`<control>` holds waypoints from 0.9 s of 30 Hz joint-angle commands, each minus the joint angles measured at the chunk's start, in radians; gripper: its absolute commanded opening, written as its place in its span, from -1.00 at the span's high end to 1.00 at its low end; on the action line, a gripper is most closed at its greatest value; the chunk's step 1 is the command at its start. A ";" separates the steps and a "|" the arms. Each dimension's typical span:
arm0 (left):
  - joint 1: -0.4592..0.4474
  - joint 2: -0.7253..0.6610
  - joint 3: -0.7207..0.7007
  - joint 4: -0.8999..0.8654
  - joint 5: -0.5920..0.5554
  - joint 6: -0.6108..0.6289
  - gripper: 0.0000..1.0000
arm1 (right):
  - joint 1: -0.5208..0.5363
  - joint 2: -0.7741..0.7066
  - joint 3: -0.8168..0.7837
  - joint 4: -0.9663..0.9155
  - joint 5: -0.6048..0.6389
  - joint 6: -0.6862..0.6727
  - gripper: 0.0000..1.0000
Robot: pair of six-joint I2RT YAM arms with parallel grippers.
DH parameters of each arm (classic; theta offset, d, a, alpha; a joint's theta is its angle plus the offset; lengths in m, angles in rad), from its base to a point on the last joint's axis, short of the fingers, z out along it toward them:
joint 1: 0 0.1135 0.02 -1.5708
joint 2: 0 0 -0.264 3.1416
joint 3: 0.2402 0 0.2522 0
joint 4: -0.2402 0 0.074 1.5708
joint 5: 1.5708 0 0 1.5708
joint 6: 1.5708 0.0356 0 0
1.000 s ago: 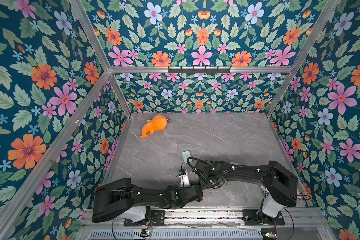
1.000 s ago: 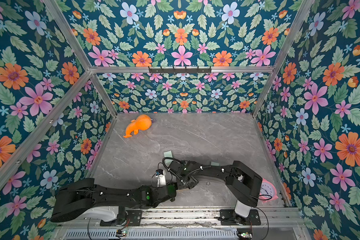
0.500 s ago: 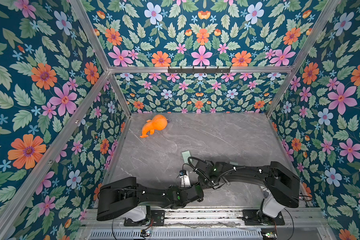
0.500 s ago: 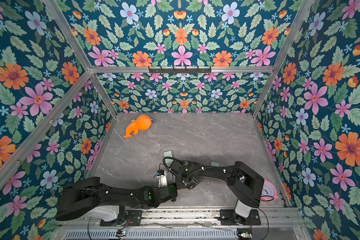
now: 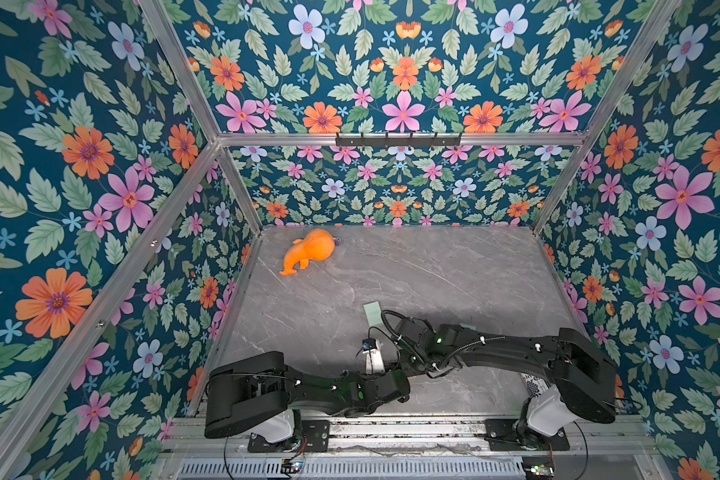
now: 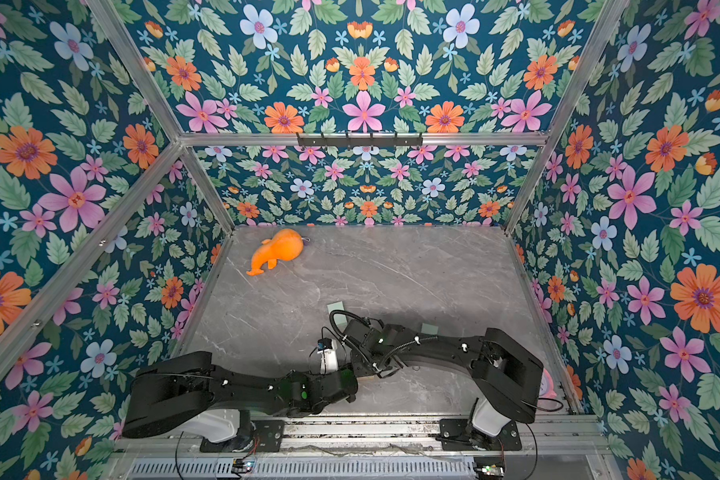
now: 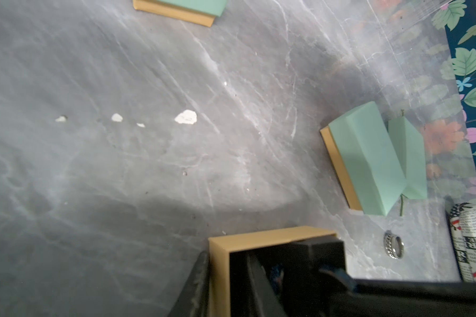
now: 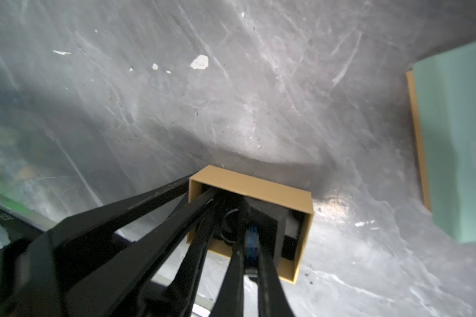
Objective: Take the rings out of the lift-off lid box
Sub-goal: Take out the ring from the jewelry box, then place the ring at the center of the board.
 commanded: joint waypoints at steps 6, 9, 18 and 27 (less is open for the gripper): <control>0.003 -0.009 -0.014 -0.158 0.081 0.011 0.49 | -0.027 -0.085 -0.049 0.021 0.010 0.022 0.81; 0.006 -0.015 -0.013 -0.165 0.079 0.016 0.49 | -0.036 -0.103 -0.067 0.028 -0.014 0.022 0.81; 0.024 -0.039 -0.007 -0.186 0.065 0.034 0.49 | -0.098 -0.266 -0.218 0.098 -0.056 0.063 0.82; 0.083 -0.063 0.002 -0.179 0.075 0.136 0.43 | -0.147 -0.318 -0.338 0.160 -0.113 0.084 0.81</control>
